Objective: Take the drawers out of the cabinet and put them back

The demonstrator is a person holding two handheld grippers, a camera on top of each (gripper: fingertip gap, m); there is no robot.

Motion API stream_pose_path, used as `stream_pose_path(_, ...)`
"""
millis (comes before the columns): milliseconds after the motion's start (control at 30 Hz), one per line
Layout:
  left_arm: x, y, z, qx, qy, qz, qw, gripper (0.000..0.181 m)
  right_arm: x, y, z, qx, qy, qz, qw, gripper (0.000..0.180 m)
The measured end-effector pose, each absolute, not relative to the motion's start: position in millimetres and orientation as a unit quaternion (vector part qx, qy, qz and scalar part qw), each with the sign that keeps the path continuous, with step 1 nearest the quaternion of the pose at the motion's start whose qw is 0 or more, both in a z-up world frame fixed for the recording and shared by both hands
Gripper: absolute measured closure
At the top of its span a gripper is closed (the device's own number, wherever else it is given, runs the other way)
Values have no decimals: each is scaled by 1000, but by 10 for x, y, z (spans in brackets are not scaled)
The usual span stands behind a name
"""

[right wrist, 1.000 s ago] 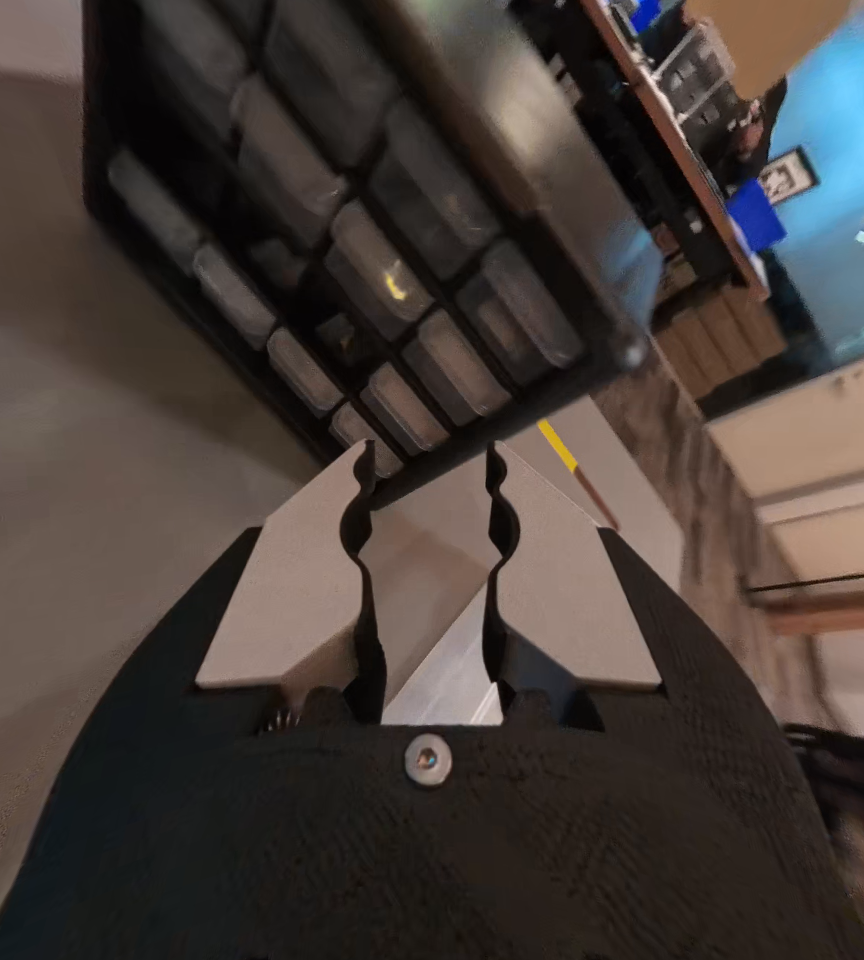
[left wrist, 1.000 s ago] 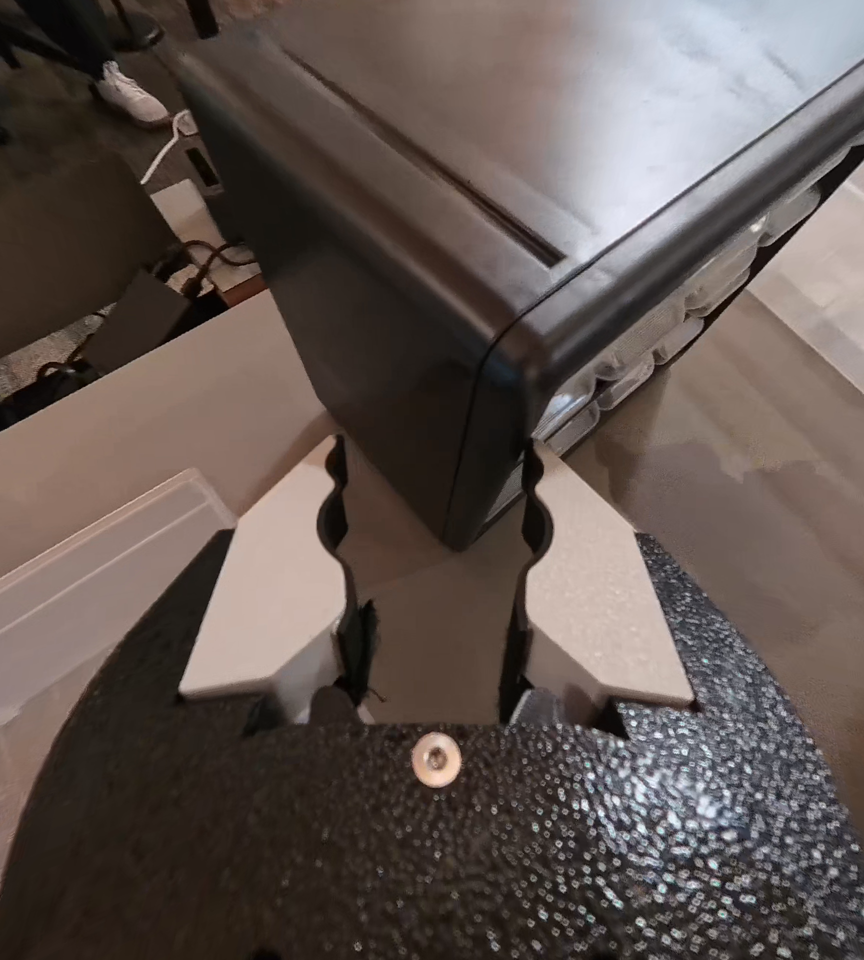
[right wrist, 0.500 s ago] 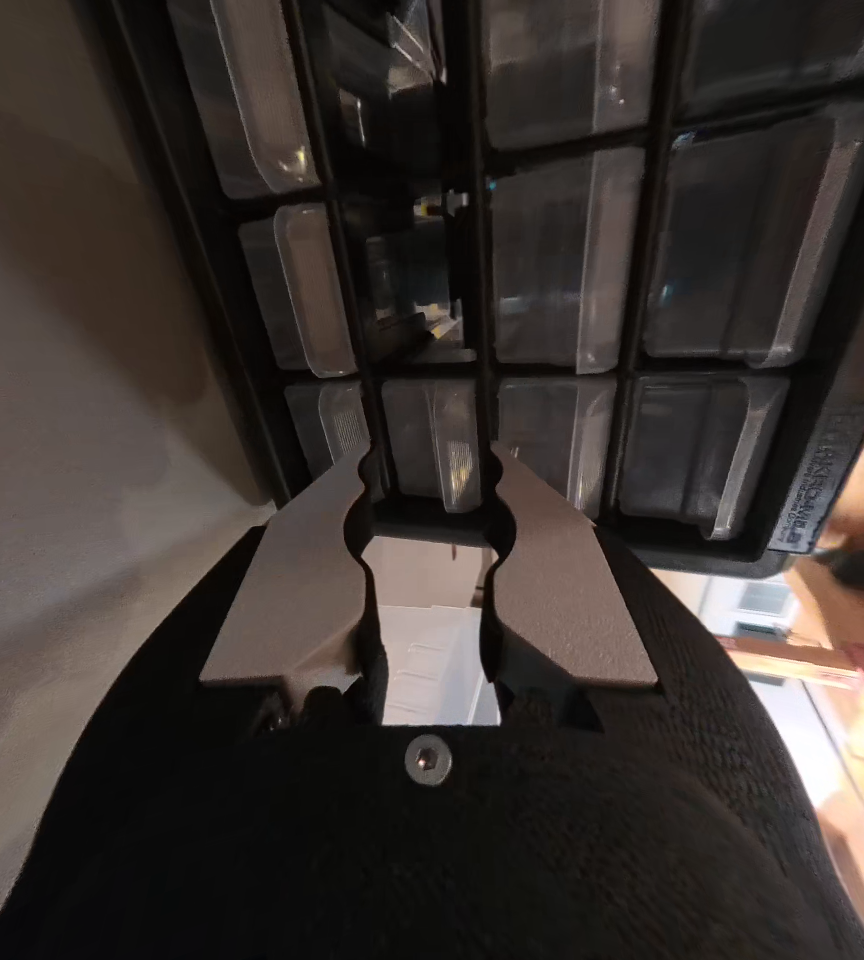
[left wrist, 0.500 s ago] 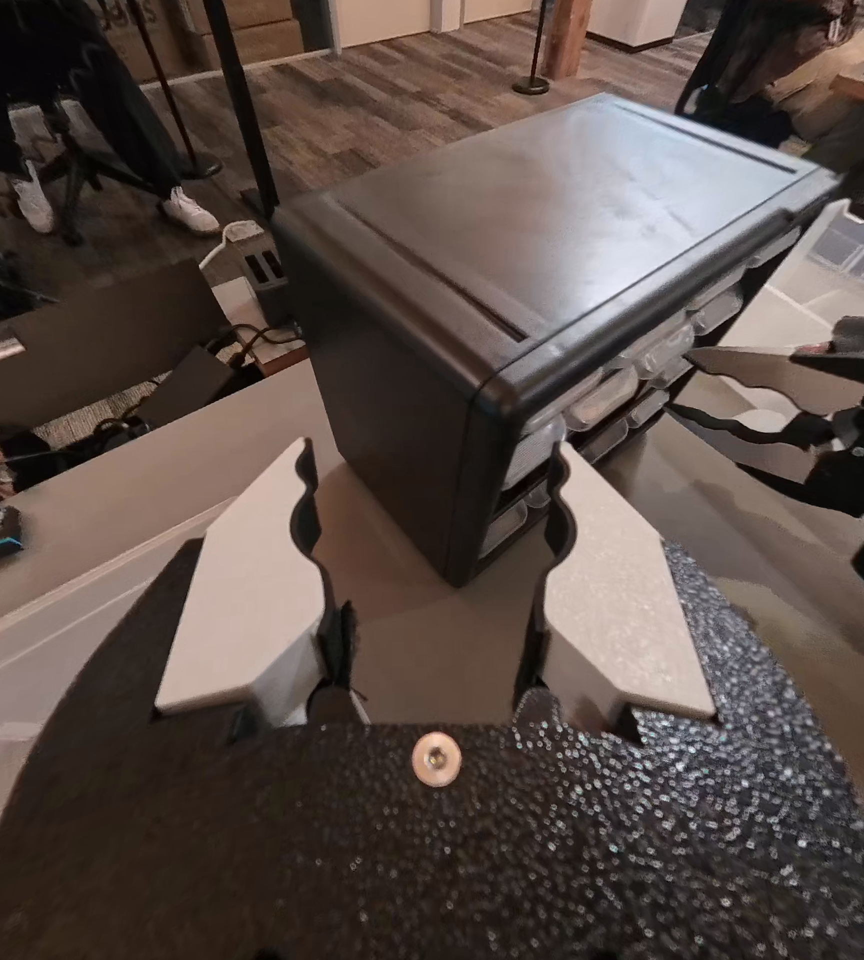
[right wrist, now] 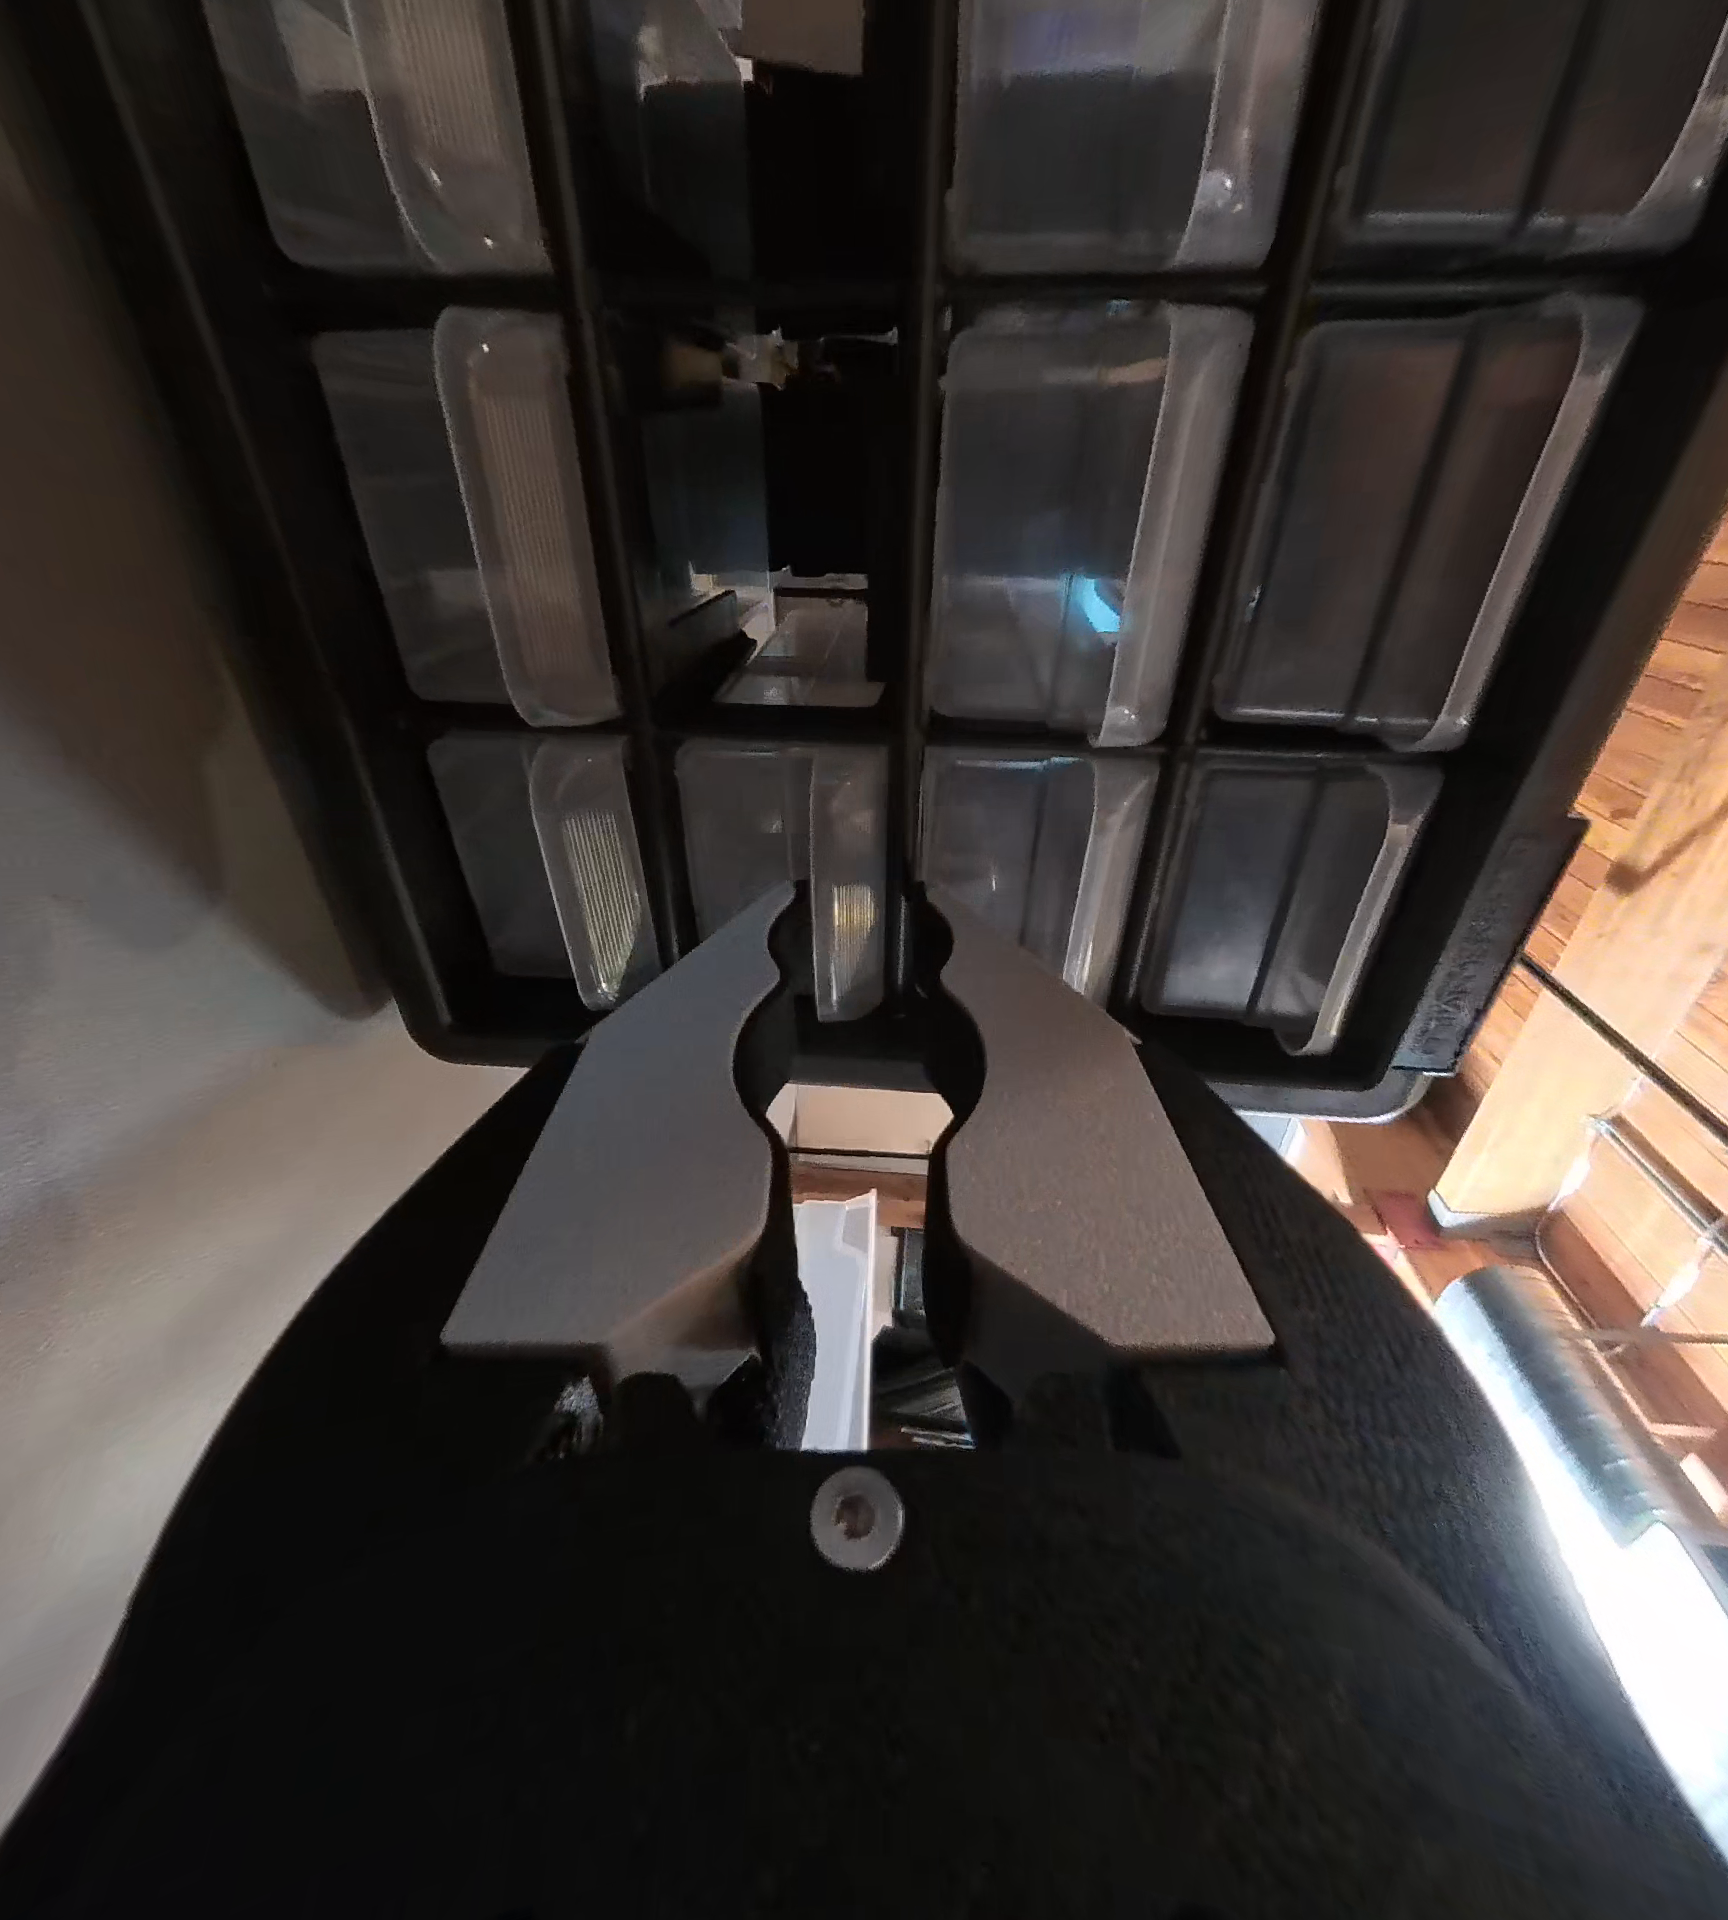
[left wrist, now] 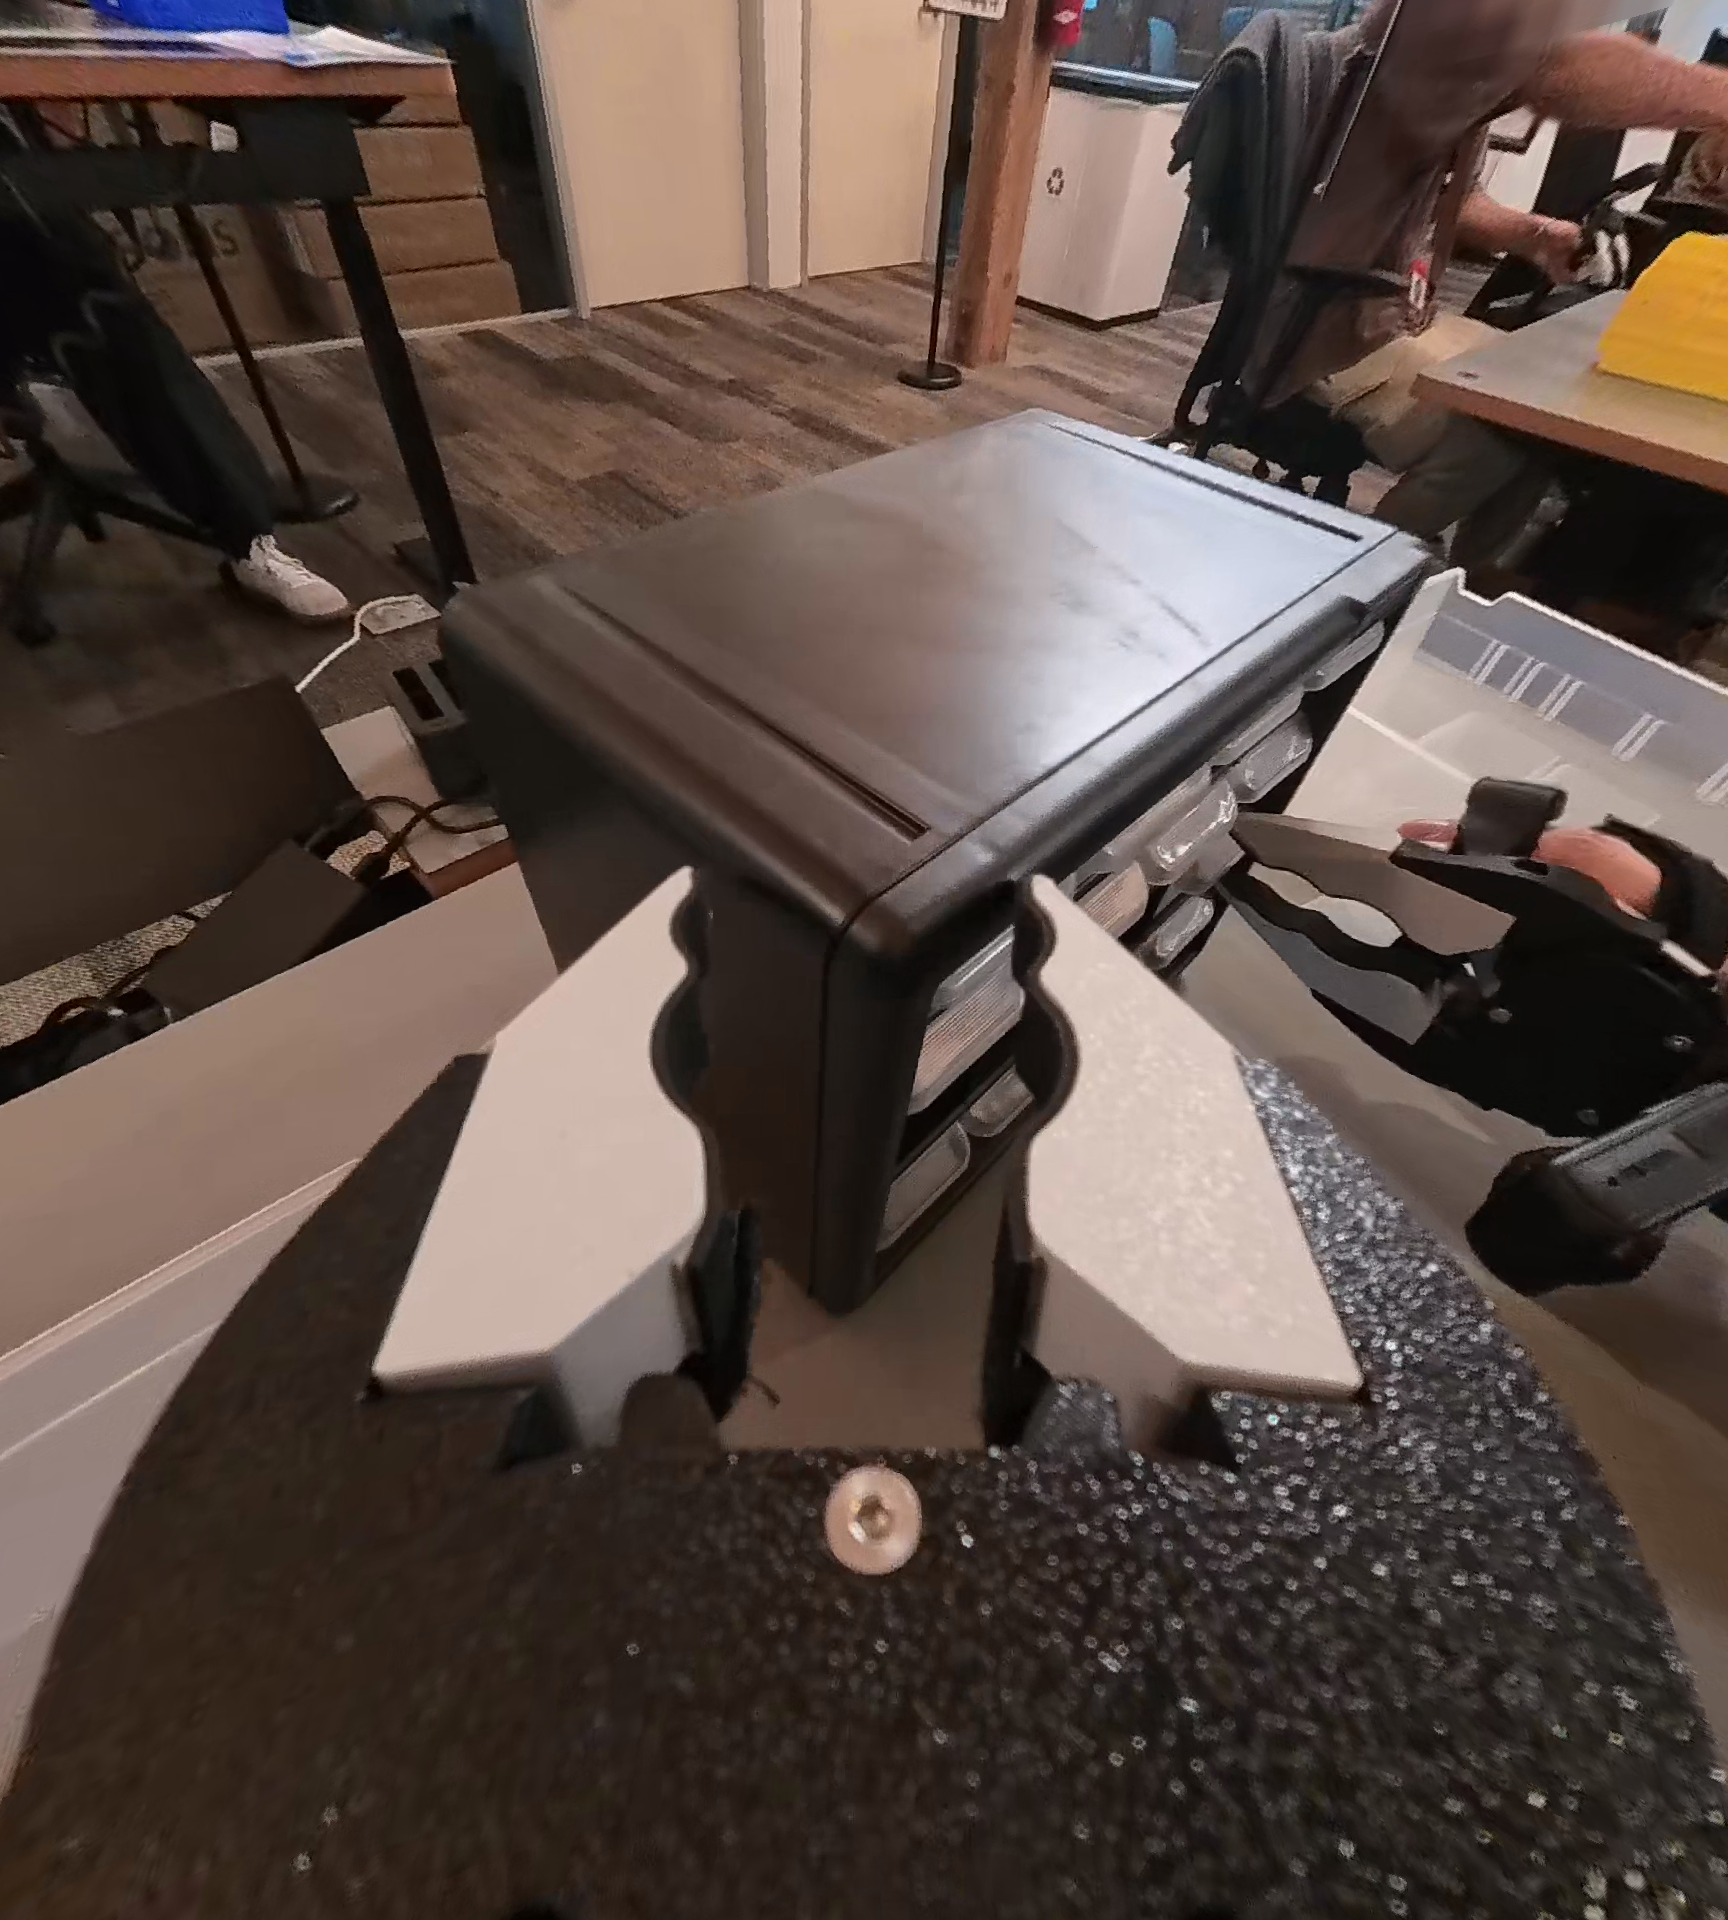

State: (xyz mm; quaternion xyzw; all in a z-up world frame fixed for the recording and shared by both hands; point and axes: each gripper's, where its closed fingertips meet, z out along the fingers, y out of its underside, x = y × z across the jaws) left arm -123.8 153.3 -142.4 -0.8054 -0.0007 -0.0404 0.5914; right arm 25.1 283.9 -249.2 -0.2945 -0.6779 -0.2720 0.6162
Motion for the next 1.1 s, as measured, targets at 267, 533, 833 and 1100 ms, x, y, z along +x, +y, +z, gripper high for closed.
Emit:
stream_pose_path(267, -1214, 1544, -1420, -802, 3, -51, 595, 129, 407, 2696, -2515, -302, -676, -275, 613, 170)
stream_pose_path(533, -1229, 1542, -1420, -799, 0, -59, 598, 130, 727, 2272, -2524, -300, -689, -258, 607, 168)
stream_pose_path(833, -1221, 1541, -1416, -797, 0, -68, 600, 131, 608, 2342, -2666, -390, -756, -106, 515, 116)
stream_pose_path(1100, -1223, 1540, -1416, -796, 0, -71, 601, 131, 681, 2231, -2789, -433, -808, -57, 396, 156)
